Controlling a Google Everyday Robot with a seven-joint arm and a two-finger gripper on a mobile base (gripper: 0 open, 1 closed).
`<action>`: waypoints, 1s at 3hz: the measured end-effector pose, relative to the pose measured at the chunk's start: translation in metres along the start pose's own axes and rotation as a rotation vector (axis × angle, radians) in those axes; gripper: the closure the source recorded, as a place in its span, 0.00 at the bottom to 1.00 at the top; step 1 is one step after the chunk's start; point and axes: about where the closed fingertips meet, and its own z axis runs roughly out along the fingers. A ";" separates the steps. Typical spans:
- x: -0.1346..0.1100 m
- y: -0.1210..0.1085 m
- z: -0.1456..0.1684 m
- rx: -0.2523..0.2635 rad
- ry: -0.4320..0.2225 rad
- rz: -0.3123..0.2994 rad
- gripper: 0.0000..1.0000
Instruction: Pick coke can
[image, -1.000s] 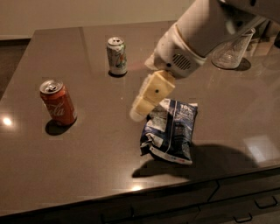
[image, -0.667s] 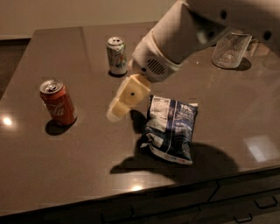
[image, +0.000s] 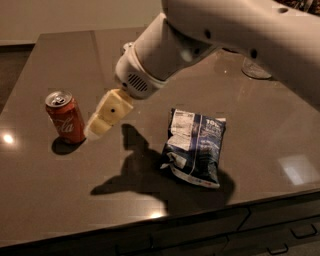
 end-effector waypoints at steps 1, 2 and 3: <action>-0.013 0.005 0.024 -0.006 -0.010 0.000 0.00; -0.026 0.009 0.048 -0.009 -0.019 0.000 0.00; -0.037 0.007 0.070 -0.015 -0.024 0.013 0.00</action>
Offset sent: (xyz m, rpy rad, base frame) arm 0.0127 0.0875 -0.0340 0.0324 0.0108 0.0060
